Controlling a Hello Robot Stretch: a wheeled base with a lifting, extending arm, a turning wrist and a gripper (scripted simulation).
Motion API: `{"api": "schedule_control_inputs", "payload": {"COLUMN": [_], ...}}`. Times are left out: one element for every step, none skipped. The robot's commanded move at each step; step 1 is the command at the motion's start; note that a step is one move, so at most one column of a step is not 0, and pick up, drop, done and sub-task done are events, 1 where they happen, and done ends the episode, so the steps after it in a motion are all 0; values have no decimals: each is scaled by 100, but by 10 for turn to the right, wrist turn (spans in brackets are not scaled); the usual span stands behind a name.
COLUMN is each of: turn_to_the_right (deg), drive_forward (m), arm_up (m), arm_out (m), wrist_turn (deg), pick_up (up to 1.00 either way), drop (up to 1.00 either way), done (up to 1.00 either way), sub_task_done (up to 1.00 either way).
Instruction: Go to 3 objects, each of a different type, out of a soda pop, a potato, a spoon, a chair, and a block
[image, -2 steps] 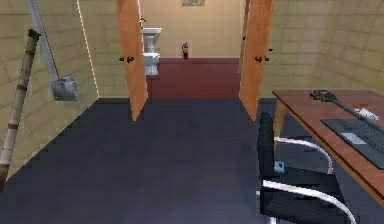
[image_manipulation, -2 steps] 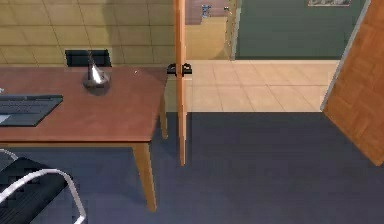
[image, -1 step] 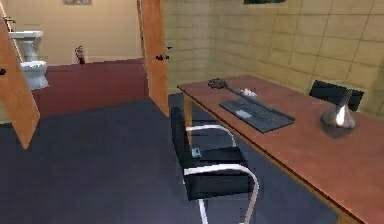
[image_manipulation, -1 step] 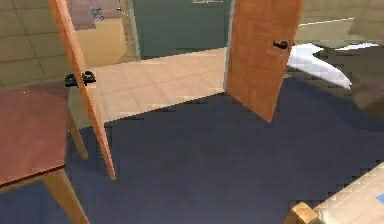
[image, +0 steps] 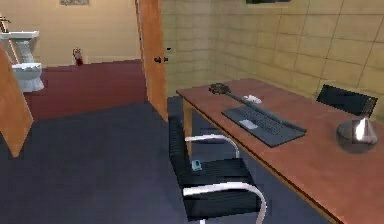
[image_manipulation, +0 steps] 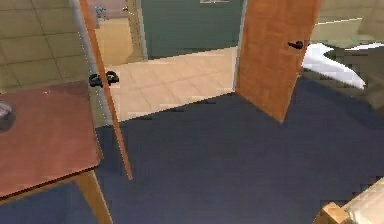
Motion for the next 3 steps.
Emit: {"api": "schedule_control_inputs", "payload": {"turn_to_the_right": [0, 450, 420], "drive_forward": [0, 0, 0], "arm_up": [0, 0, 0], "arm_out": [0, 0, 0], "wrist_turn": [0, 0, 0], "pick_up": [0, 0, 0], "drop": [0, 0, 0], "done": [0, 0, 0], "sub_task_done": [100, 0, 0]}}
